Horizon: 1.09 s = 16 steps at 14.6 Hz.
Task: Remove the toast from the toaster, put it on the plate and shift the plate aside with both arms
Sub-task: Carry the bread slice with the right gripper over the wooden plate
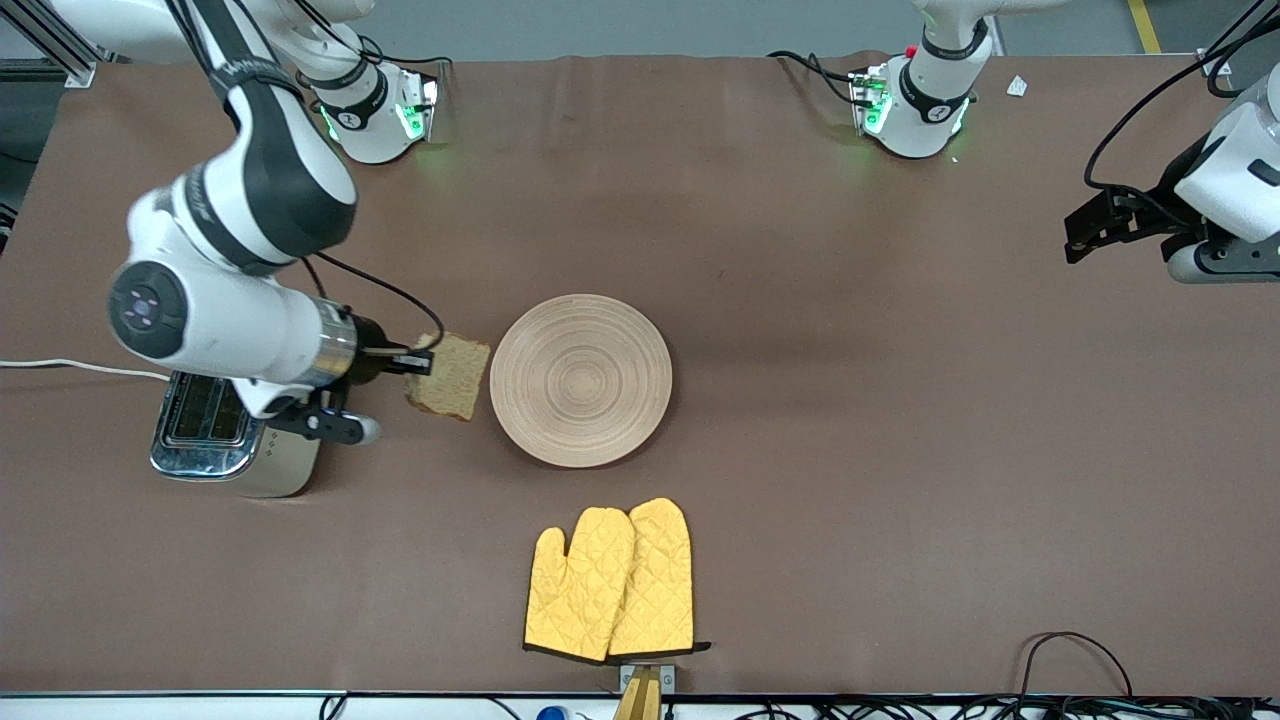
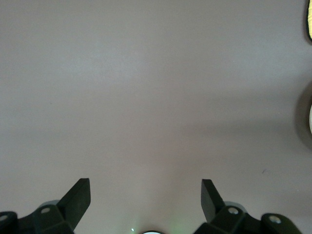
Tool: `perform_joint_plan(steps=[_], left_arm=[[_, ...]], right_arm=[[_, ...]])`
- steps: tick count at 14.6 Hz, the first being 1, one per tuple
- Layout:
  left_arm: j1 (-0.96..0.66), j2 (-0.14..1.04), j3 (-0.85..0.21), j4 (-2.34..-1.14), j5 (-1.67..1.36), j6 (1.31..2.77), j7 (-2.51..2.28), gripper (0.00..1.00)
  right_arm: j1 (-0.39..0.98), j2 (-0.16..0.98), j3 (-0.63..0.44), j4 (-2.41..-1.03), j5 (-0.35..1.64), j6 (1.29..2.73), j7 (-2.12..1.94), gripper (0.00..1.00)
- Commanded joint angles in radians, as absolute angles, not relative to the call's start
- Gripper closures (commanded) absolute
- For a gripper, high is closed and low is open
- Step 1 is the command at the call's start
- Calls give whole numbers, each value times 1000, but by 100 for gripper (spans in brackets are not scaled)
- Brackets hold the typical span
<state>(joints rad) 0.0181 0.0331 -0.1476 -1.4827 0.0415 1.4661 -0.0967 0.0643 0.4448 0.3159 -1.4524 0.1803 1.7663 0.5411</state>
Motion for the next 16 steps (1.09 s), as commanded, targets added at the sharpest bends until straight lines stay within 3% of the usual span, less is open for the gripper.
perform_joint_plan(steps=[1, 7, 11, 12, 13, 14, 16], left_arm=[[37, 46, -144, -1473, 29, 1456, -78, 0], [35, 58, -146, -1474, 38, 1465, -80, 0], [29, 86, -149, -1476, 37, 1479, -80, 0], [28, 89, -153, -1476, 35, 1486, -81, 0], [25, 95, -155, -1476, 32, 1493, -81, 0], [20, 97, -158, -1476, 29, 1494, -83, 0], [2, 104, -170, -1476, 26, 1505, -86, 0]], right_arm=[[97, 480, 327, -1465, 213, 1842, 600, 95], [94, 587, 498, -1531, 212, 2129, 749, 94], [118, 603, 505, -1583, 212, 2232, 756, 87], [117, 603, 505, -1583, 212, 2230, 773, 77], [117, 604, 505, -1583, 212, 2224, 784, 52], [115, 603, 505, -1583, 212, 2218, 804, 1], [112, 603, 505, -1577, 212, 2215, 799, 0]])
